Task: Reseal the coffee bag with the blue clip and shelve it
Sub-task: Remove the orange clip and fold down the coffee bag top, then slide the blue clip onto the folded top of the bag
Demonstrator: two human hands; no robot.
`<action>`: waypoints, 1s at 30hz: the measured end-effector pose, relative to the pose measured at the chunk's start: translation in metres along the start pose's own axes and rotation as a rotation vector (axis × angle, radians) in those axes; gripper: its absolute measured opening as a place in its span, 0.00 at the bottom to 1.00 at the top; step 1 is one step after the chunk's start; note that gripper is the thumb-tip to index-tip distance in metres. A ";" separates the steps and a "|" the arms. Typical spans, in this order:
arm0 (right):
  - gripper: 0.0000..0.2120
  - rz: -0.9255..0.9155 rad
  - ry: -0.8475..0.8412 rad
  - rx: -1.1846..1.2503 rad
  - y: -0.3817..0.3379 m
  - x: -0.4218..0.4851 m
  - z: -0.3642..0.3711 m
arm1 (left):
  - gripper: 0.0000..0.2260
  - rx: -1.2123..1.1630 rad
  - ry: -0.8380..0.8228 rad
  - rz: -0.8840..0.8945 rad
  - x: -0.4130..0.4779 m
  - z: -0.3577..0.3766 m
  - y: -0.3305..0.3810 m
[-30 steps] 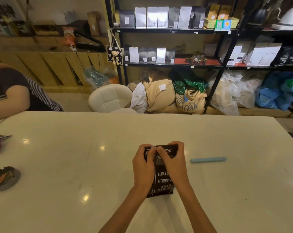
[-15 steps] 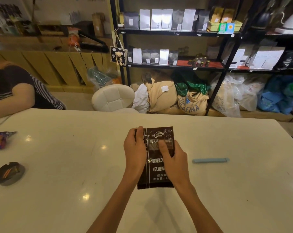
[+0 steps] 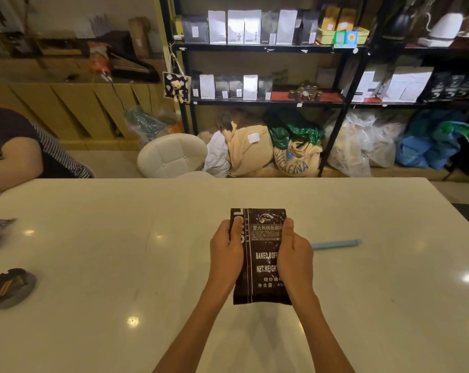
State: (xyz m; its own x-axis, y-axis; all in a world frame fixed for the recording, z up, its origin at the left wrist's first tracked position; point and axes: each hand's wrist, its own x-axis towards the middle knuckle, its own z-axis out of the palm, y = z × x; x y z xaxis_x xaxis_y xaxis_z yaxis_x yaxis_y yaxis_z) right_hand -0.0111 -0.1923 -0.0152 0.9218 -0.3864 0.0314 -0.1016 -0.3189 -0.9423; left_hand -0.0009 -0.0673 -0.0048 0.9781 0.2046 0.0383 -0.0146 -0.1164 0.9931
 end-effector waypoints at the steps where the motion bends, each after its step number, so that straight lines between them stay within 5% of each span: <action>1: 0.31 0.000 0.031 -0.078 0.001 -0.003 0.002 | 0.09 -0.034 -0.059 -0.031 0.002 -0.003 -0.004; 3: 0.35 0.027 0.026 -0.156 0.004 -0.007 0.005 | 0.07 -0.080 -0.121 -0.058 0.004 -0.007 -0.012; 6: 0.41 0.159 -0.208 -0.004 0.008 0.002 -0.002 | 0.04 -0.012 -0.101 -0.044 0.009 -0.009 -0.022; 8: 0.34 0.132 -0.276 -0.034 0.016 0.018 -0.020 | 0.01 0.024 -0.105 -0.055 0.013 -0.009 -0.029; 11: 0.10 -0.087 -0.137 -0.352 0.053 0.058 -0.064 | 0.04 0.073 -0.078 -0.050 0.019 -0.011 -0.044; 14: 0.23 -0.161 -0.211 -0.689 0.100 0.094 -0.100 | 0.05 0.076 -0.051 -0.063 0.017 -0.009 -0.056; 17: 0.22 -0.231 -0.274 -0.841 0.132 0.111 -0.110 | 0.11 0.019 -0.097 -0.009 0.014 -0.002 -0.060; 21: 0.12 -0.328 -0.229 -0.792 0.130 0.111 -0.107 | 0.13 0.123 -0.165 0.093 0.015 0.006 -0.065; 24: 0.11 -0.292 -0.241 -0.407 0.107 0.097 -0.101 | 0.12 0.167 -0.223 0.098 0.015 0.011 -0.062; 27: 0.13 -0.281 -0.383 -0.170 0.072 0.080 -0.092 | 0.13 0.094 -0.298 0.039 0.016 0.011 -0.056; 30: 0.13 -0.300 -0.577 -0.240 0.045 0.065 -0.079 | 0.13 0.064 -0.403 0.046 0.014 0.012 -0.044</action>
State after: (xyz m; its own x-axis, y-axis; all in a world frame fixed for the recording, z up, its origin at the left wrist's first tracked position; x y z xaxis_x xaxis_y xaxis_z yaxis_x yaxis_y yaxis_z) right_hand 0.0148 -0.2997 -0.0289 0.9678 0.2493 0.0338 0.1698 -0.5483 -0.8189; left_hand 0.0156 -0.0707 -0.0490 0.9800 -0.1975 0.0233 -0.0595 -0.1793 0.9820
